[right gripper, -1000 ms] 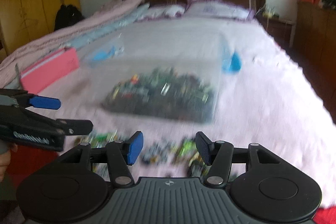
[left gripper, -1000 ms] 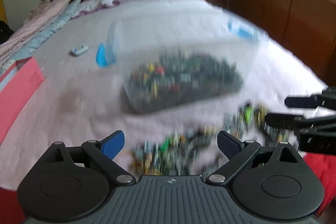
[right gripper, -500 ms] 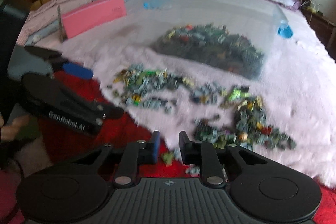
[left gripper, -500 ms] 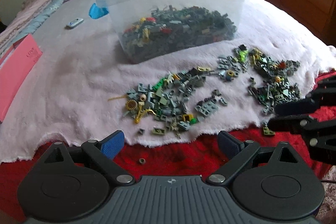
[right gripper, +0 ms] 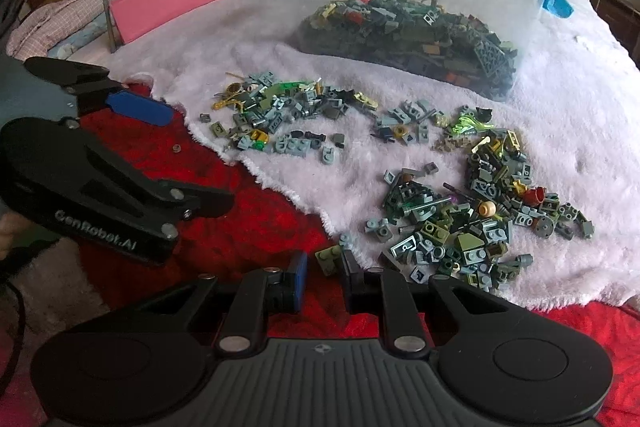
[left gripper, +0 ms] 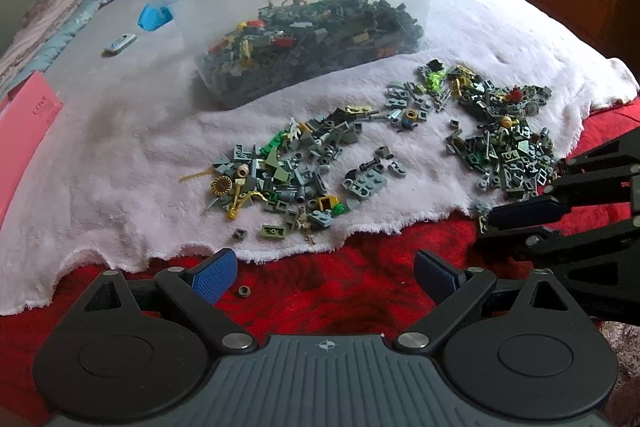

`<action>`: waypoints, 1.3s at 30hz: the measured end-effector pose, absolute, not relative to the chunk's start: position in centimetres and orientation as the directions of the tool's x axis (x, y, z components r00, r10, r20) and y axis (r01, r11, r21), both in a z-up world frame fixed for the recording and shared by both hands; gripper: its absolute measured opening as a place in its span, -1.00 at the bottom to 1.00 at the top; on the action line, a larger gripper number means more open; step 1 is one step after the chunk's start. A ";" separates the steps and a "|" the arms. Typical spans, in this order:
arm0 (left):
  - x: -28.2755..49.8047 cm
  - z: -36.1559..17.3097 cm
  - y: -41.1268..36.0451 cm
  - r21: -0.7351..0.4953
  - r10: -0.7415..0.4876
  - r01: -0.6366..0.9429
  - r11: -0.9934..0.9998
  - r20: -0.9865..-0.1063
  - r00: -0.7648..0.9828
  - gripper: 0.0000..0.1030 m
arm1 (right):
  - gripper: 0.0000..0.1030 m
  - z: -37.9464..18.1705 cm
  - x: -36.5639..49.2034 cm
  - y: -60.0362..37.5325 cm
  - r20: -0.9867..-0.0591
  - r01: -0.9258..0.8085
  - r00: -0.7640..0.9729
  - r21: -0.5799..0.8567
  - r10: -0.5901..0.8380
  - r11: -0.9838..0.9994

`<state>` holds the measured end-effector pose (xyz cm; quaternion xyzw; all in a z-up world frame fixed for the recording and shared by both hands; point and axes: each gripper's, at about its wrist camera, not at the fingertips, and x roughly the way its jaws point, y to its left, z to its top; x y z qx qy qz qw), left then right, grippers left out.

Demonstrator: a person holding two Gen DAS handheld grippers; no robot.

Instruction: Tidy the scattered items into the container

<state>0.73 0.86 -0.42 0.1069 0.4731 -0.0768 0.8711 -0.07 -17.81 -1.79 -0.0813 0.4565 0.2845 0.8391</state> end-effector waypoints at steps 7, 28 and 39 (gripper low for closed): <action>0.9 -0.3 1.5 0.069 -0.067 0.219 0.973 -0.828 0.557 0.76 | -0.69 -2.1 0.1 -17.5 -0.805 -0.558 0.440 0.102 0.398 0.824; 4.1 -2.1 7.6 0.038 -0.066 0.173 0.984 -0.826 0.560 -0.68 | -0.69 -1.6 2.2 -17.1 -0.781 -0.513 0.475 0.130 0.407 0.849; 3.4 -2.2 7.0 0.051 -0.060 0.175 0.983 -0.814 0.578 -0.82 | -0.69 -2.0 2.4 -16.8 -0.786 -0.508 0.472 0.128 0.400 0.852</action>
